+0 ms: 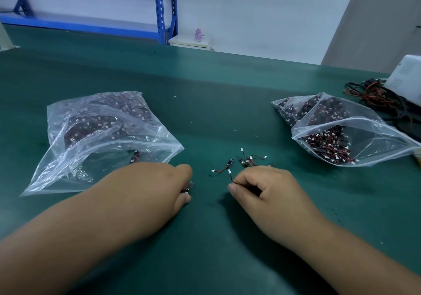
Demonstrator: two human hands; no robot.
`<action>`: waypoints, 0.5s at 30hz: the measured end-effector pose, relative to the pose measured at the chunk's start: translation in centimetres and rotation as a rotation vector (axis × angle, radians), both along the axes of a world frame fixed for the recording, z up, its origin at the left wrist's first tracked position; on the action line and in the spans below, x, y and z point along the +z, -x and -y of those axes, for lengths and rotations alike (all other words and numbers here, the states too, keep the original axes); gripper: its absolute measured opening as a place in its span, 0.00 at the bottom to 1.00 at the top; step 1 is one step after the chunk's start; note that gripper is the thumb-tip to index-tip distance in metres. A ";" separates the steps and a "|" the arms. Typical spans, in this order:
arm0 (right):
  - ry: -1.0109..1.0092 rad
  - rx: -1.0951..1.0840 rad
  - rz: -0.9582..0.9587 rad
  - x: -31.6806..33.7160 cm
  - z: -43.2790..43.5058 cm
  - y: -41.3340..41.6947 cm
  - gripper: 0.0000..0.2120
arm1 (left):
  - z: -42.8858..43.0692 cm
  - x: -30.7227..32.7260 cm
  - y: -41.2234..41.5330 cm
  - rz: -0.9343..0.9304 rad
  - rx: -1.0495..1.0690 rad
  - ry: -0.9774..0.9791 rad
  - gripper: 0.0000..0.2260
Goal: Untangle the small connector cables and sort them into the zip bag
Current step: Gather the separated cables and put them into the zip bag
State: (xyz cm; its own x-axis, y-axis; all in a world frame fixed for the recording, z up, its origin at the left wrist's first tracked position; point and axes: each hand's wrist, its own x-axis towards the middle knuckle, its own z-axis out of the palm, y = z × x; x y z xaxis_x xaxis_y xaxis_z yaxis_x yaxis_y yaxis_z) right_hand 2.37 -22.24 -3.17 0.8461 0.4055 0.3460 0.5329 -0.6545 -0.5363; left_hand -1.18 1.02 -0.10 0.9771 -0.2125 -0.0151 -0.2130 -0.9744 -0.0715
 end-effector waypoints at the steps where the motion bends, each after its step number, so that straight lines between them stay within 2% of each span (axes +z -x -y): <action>1: -0.004 0.001 -0.001 0.0 0.0 0.0 0.12 | 0.0 -0.3 -0.1 0.016 -0.017 0.011 0.11; 5: 0.000 0.008 0.021 -0.1 0.0 0.0 0.11 | 0.0 -0.7 -0.5 0.058 -0.084 0.012 0.09; 11: -0.041 0.166 0.087 0.4 -0.4 0.2 0.02 | 0.9 -0.2 -0.1 0.115 -0.210 0.148 0.09; 15: 0.063 0.250 0.094 0.6 -0.5 0.6 0.09 | 1.7 0.5 0.3 0.132 -0.258 0.223 0.12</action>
State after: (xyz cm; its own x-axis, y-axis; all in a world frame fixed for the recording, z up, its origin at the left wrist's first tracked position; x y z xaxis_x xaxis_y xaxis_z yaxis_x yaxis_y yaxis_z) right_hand 1.80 -21.69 -2.53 0.6821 0.6213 0.3857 0.7280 -0.5268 -0.4388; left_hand -1.44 -0.70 0.37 0.8811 -0.4364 0.1822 -0.4573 -0.8844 0.0936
